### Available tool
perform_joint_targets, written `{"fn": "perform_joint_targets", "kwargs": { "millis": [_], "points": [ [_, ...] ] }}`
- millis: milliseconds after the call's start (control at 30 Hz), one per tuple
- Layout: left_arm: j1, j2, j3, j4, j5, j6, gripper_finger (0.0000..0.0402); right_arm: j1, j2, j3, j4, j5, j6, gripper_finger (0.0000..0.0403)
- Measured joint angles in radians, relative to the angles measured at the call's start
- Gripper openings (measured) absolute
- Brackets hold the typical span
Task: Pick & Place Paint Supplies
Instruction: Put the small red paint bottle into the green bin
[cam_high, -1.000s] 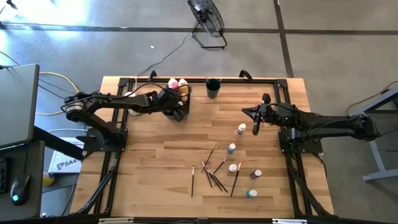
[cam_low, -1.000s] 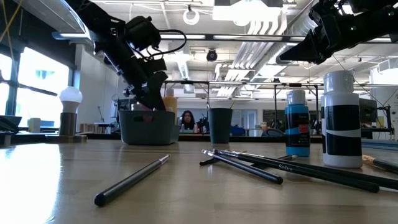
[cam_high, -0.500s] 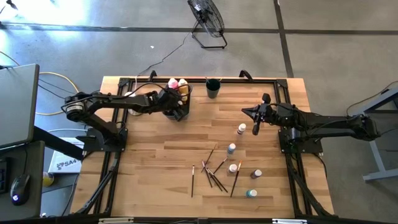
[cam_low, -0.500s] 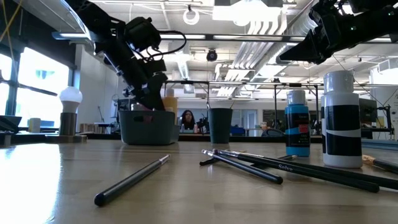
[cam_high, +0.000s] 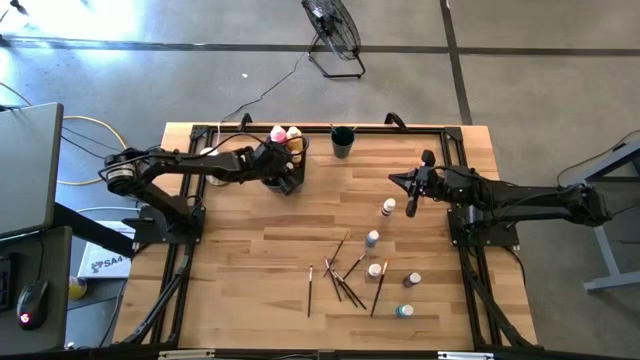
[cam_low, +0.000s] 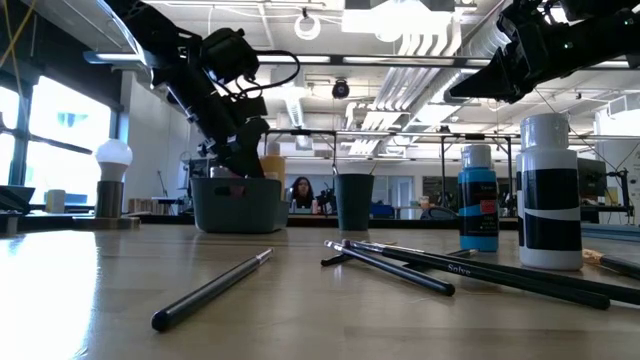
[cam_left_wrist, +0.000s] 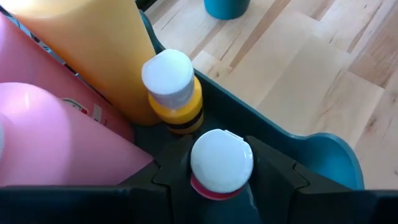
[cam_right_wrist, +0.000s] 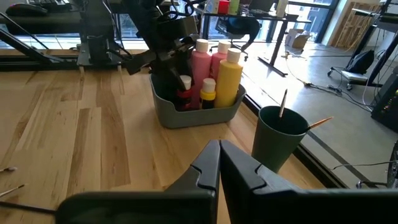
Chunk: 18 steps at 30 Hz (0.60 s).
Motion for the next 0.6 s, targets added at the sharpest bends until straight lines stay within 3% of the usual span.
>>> {"fn": "perform_joint_targets", "kwargs": {
  "millis": [333, 600],
  "points": [
    [0.0, 0.002, 0.044, -0.03, -0.028, 0.046, 0.0139, 0.0, 0.0, 0.0, 0.0, 0.0, 0.0, 0.0004],
    [0.0, 0.002, 0.122, -0.165, -0.022, 0.06, 0.0139, 0.0, 0.0, 0.0, -0.006, 0.0, 0.0, 0.0004]
  ]
}}
